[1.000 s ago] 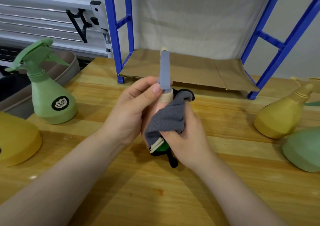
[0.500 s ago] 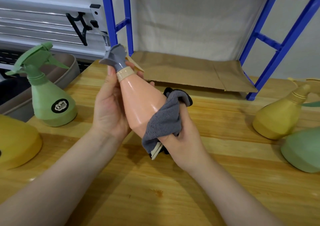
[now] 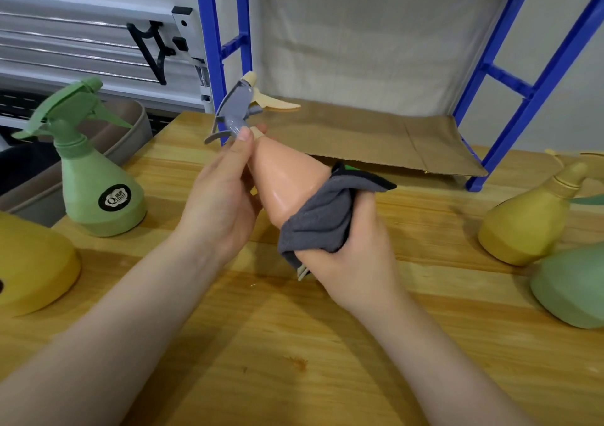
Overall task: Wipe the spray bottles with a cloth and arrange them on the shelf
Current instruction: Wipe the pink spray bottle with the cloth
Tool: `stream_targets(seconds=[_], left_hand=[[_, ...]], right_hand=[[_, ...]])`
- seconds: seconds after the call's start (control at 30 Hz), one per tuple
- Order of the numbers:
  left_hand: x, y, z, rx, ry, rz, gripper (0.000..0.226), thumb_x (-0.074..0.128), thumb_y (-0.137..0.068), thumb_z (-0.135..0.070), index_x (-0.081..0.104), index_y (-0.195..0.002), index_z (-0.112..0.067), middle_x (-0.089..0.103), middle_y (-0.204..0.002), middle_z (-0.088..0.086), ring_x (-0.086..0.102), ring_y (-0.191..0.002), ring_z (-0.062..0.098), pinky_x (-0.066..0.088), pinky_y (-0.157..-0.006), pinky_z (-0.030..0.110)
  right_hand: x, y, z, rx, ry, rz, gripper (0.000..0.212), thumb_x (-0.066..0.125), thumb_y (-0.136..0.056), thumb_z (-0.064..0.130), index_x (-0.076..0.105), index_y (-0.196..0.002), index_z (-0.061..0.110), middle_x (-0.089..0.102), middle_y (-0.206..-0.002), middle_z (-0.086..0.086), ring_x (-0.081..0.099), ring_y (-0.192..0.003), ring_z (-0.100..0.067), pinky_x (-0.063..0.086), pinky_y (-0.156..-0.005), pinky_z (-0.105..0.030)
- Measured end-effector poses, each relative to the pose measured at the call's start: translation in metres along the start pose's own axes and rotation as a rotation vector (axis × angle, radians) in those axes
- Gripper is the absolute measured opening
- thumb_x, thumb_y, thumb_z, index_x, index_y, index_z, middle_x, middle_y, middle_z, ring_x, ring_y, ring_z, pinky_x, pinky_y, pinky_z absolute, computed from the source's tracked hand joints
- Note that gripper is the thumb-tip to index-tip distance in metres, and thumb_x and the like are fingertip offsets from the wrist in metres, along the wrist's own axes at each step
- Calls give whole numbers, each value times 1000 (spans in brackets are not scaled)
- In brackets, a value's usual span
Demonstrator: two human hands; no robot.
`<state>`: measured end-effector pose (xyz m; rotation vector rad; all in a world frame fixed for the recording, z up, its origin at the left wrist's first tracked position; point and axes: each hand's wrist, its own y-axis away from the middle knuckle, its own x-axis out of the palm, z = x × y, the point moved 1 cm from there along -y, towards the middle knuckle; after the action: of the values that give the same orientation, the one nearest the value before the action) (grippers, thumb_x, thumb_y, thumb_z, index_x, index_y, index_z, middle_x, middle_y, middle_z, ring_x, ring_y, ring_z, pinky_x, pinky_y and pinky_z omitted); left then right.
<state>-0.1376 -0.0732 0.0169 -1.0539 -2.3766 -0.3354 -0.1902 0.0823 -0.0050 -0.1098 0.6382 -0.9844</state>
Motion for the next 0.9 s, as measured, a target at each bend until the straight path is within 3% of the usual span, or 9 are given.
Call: stream_targets(seconds=[0.13, 0.27, 0.37, 0.47, 0.53, 0.73, 0.9], left_hand=[[1, 2, -1, 3, 56, 81, 52, 60, -83, -42, 60, -127, -15, 69, -121, 4, 61, -120, 20, 50, -101, 40], [5, 8, 0, 38, -15, 244, 39, 56, -90, -35, 60, -122, -12, 66, -124, 6, 59, -119, 21, 48, -103, 39], [9, 18, 10, -4, -183, 426, 30, 52, -92, -24, 66, -115, -12, 68, -116, 10, 63, -103, 17, 53, -91, 30], [13, 28, 17, -64, -274, 528, 17, 55, -87, -21, 72, -92, -19, 72, -89, 1, 67, -81, 10, 53, -69, 19], [13, 29, 16, -75, -271, 556, 16, 55, -86, -21, 70, -92, -19, 72, -86, -1, 68, -80, 8, 52, -67, 18], [11, 25, 11, -65, -165, 563, 20, 55, -85, -16, 68, -100, -12, 72, -91, 5, 68, -82, 13, 55, -71, 23], [9, 20, 7, 29, -35, 490, 26, 50, -87, -19, 71, -102, -14, 70, -105, 0, 65, -93, 12, 54, -80, 25]], right_hand=[[5, 4, -1, 5, 90, 62, 62, 68, -57, 58, 41, -107, 33, 55, -105, 15, 56, -98, -4, 46, -73, -20], [3, 3, 0, -32, 65, 63, 51, 62, -60, 58, 46, -100, 31, 55, -98, 14, 57, -91, -1, 42, -71, -15], [2, 2, 3, -28, -6, 73, 36, 57, -62, 57, 46, -90, 37, 59, -91, 16, 59, -86, 1, 44, -70, -16], [0, 1, -1, 6, -114, 93, 46, 60, -64, 56, 57, -100, 28, 68, -97, 10, 65, -92, -6, 54, -78, -36], [-2, -1, -3, 4, -160, 107, 48, 63, -64, 54, 59, -102, 25, 70, -98, 9, 66, -94, -8, 55, -81, -42], [-1, -4, -10, 26, -428, 287, 42, 68, -68, 41, 55, -106, 29, 69, -95, 22, 65, -94, 0, 48, -81, -19], [0, -3, -8, 40, -548, 376, 39, 70, -72, 27, 47, -103, 20, 62, -79, 29, 58, -78, 12, 44, -73, -10]])
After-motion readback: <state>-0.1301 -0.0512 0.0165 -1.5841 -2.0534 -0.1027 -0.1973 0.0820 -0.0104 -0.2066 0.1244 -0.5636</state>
